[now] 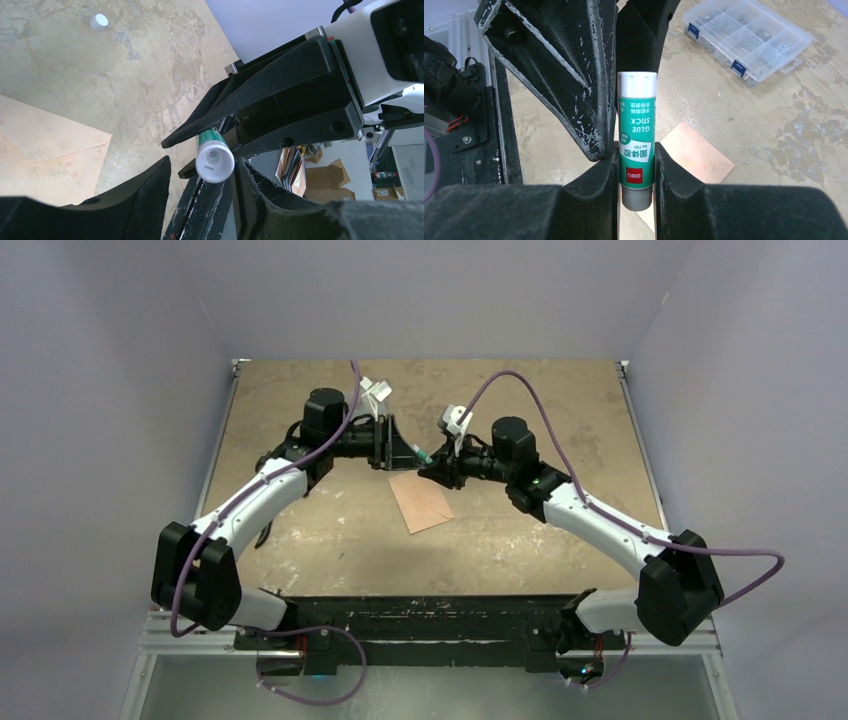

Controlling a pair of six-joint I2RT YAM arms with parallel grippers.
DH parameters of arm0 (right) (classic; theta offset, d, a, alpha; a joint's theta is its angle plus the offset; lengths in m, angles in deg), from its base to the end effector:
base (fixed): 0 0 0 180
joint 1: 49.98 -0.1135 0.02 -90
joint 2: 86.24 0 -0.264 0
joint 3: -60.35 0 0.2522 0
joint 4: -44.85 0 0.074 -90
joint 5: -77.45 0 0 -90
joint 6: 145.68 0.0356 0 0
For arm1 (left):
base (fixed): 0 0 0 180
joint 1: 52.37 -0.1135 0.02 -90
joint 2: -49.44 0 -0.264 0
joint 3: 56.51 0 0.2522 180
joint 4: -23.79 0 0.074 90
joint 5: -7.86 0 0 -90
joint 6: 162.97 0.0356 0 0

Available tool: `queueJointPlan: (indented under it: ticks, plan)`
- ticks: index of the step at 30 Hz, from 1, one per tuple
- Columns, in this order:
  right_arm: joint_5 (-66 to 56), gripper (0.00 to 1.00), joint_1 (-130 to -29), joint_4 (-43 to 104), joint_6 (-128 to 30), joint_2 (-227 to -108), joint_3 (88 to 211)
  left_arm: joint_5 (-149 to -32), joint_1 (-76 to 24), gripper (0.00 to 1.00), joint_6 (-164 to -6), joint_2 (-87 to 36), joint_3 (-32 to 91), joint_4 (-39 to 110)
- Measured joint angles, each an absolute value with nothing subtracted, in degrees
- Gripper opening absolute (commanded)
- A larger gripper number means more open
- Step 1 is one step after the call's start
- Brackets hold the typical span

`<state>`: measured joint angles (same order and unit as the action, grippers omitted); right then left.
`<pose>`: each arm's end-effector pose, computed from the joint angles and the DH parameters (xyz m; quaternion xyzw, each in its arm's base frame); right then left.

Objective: Place the letter into the envelope and seal it

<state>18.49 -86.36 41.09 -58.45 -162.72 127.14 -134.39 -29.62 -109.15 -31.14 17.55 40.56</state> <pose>0.2375 0.1978 0.3034 -0.4096 0.6572 0.3736 0.5106 0.2799 -0.1479 0.3074 0.1528 0.7731 -0.5631 0.2489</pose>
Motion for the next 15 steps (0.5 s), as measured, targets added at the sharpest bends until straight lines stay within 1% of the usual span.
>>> queueJointPlan:
  ticks: [3,4,8,10,12,15]
  plan:
    - [18.49,0.0,-86.55,40.78,-59.13,-162.75,127.27,-134.63,-29.62,0.48,-109.83,-31.33,17.53,39.9]
    - [18.47,0.0,-86.66,40.68,-59.32,-162.75,127.36,-134.67,-29.62,0.45,-110.05,-31.35,17.53,39.6]
    - [18.47,0.0,-87.01,40.33,-59.91,-162.75,127.47,-134.78,-29.75,0.27,-111.47,-31.35,17.53,38.07]
    - [18.41,0.0,-87.41,39.95,-60.17,-162.77,127.47,-134.93,-29.8,0.24,-112.1,-31.35,17.53,37.41]
    - [18.34,0.0,-87.52,39.71,-60.28,-162.79,127.47,-135.13,-29.78,0.25,-112.71,-31.35,17.53,36.95]
    - [18.01,0.0,-87.52,39.56,-60.31,-162.79,127.47,-135.35,-29.8,0.31,-113.26,-31.81,17.5,36.54]
